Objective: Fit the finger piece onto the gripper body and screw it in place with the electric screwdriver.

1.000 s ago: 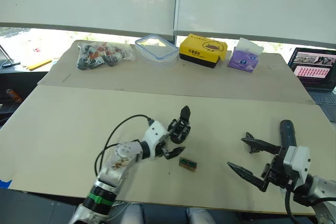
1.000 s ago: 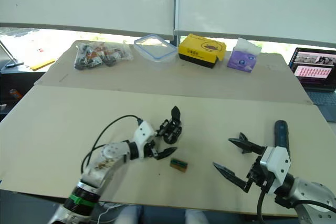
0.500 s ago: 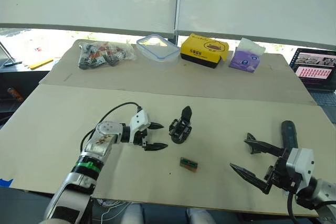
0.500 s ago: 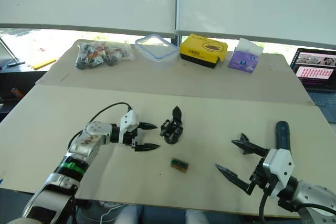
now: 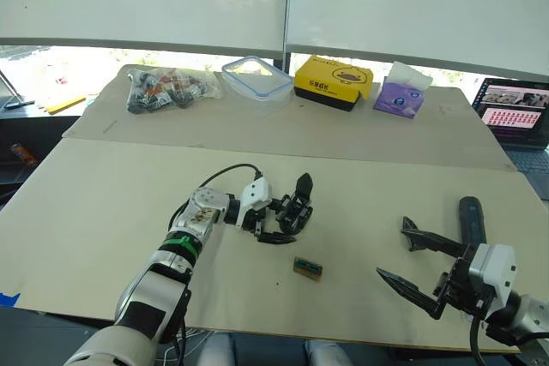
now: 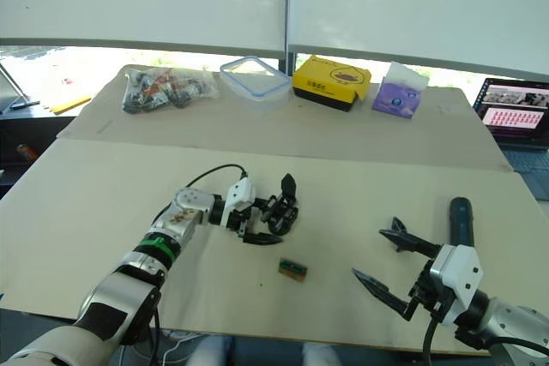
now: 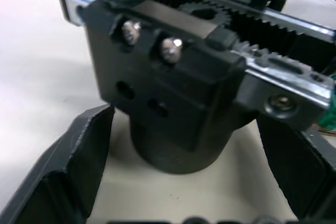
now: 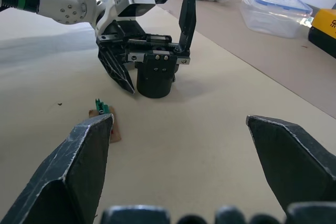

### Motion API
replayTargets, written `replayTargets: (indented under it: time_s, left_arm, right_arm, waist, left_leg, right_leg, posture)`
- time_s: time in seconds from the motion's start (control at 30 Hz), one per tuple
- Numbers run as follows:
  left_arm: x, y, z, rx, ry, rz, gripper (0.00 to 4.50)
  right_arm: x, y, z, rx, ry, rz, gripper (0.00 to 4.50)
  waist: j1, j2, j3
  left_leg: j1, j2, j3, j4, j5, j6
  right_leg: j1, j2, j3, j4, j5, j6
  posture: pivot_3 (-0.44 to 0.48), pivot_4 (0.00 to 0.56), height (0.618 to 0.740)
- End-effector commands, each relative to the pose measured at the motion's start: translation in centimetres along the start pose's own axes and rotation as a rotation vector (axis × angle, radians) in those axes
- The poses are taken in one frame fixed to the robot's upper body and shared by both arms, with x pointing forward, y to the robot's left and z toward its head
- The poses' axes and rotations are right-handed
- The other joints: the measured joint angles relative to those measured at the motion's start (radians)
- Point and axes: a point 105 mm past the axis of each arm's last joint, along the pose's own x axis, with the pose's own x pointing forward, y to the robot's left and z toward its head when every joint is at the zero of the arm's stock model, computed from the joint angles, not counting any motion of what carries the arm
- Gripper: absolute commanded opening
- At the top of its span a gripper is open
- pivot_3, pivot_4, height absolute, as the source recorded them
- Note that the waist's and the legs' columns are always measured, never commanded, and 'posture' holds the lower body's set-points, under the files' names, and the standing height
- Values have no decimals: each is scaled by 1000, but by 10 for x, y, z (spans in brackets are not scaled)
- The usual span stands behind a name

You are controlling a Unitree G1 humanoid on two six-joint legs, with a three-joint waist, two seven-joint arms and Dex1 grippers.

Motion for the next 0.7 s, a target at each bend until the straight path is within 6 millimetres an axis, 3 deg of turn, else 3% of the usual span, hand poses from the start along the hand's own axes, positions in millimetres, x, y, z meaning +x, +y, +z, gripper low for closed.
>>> replayTargets:
  time_s: [0.03, 0.17, 0.3, 0.47, 0.7]
  left_arm:
    - [2, 2, 6, 43, -11, 8, 2329]
    - [8, 15, 24, 113, -92, 197, 2294]
    - [17, -8, 40, 36, -181, 179, 2294]
    - [23, -26, 32, 15, -142, 186, 2293]
    - [28, -20, 24, 27, -90, 203, 2293]
  right_arm:
    - [-2, -2, 12, -48, -30, -14, 4500]
    - [-4, -1, 12, -47, -24, -20, 4500]
    - [-9, -6, 15, -30, -21, -75, 4500]
    - [-14, 3, 13, -7, 4, -73, 4500]
    - [-16, 6, 12, -2, 18, -67, 4500]
  waist:
    - [0, 0, 0]
    - [3, 0, 0]
    - [3, 1, 0]
    - [3, 1, 0]
    - [1, 1, 0]
  left_leg:
    - [0, 0, 0, 0, 0, 0]
    - [0, 0, 0, 0, 0, 0]
    - [-1, 0, 0, 0, 0, 0]
    - [0, 0, -1, -1, 0, 0]
    - [0, 0, -1, 1, 0, 0]
  right_leg:
    - [0, 0, 0, 0, 0, 0]
    - [0, 0, 0, 0, 0, 0]
    - [0, 0, 0, 1, 0, 1]
    - [0, 0, 0, 1, -1, 1]
    - [0, 0, 0, 0, -1, 0]
  posture:
    - [0, 150, 740]
    - [0, 150, 740]
    - [0, 150, 740]
    - [0, 150, 740]
    - [0, 150, 740]
